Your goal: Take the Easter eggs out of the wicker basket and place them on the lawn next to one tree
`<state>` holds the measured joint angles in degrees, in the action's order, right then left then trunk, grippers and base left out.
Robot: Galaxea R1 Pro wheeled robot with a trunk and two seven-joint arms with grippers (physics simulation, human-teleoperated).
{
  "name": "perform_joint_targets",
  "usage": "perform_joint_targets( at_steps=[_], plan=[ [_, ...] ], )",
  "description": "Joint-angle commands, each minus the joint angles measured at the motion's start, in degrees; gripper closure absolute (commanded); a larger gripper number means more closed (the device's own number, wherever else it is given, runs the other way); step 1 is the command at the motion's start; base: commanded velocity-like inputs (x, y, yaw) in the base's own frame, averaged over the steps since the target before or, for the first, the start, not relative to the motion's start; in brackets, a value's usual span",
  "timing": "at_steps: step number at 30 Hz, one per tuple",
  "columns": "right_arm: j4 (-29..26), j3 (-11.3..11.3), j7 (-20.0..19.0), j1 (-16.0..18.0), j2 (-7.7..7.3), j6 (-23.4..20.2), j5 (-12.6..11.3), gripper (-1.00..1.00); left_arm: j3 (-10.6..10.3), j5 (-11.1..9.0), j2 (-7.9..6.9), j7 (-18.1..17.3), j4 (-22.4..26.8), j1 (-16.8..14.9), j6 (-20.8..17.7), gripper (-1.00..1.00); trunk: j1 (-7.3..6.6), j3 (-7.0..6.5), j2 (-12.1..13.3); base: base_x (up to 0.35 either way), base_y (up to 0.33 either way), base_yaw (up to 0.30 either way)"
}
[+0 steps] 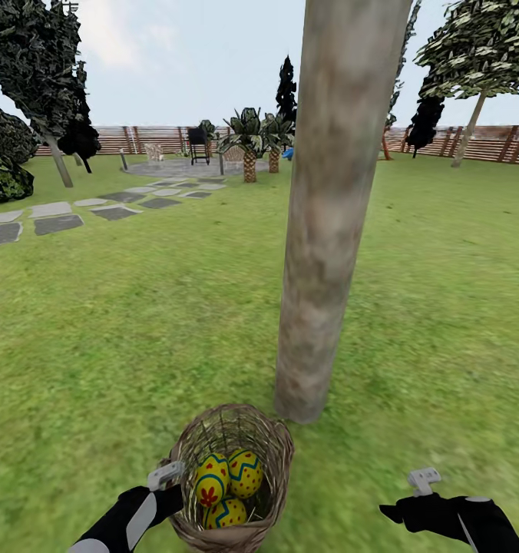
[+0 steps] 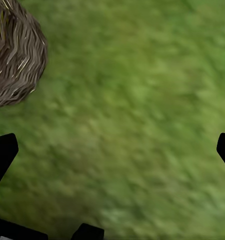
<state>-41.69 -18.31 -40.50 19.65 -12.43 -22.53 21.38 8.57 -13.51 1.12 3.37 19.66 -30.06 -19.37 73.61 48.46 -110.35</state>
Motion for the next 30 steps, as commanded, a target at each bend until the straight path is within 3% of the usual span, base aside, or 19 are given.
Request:
perform_joint_targets(
  at_steps=[1, 2, 16, 24, 27, 30],
  plan=[
    [-0.07, -0.23, -0.41, 0.04, 0.04, -0.2, 0.44, -1.0, 0.66, 1.24, 0.07, 0.85, -0.5, 0.09, -0.34, 1.0, 0.05, 0.06, 0.0, 0.0, 0.0, 0.0],
    [-0.06, -0.23, -0.4, 0.04, 0.04, -0.21, 0.44, -1.0, 0.66, 1.27, 0.1, 0.9, -0.5, 0.09, -0.33, -1.0, 0.05, 0.06, 0.0, 0.0, 0.0, 0.0],
    [-0.05, -0.23, -0.37, 0.04, 0.04, -0.23, 0.5, -1.0, 0.66, 1.23, 0.11, 0.94, -0.17, 0.09, -0.33, -1.0, 0.05, 0.06, 0.0, 0.0, 0.0, 0.0],
    [-0.2, -0.03, -0.5, 0.04, 0.13, -0.27, 0.6, -1.0, 0.72, 1.29, 0.07, 0.97, 0.48, 0.09, -0.5, -1.0, -1.71, -1.37, 3.21, 0.0, 0.0, 0.0],
    [-0.52, 0.98, -0.65, 0.04, 0.06, -0.56, 0.86, -1.0, 0.61, 1.29, 0.04, 0.95, 3.17, 0.19, -0.85, -1.0, -2.36, -1.91, 4.41, 0.0, 0.0, 0.0],
    [-0.56, 3.23, -0.56, 0.04, 0.12, -0.82, 2.92, -1.0, 0.57, 1.29, -0.03, 0.94, 5.06, 0.32, -1.18, -1.0, -3.02, -2.45, 5.61, 0.0, 0.0, 0.0]
  ],
)
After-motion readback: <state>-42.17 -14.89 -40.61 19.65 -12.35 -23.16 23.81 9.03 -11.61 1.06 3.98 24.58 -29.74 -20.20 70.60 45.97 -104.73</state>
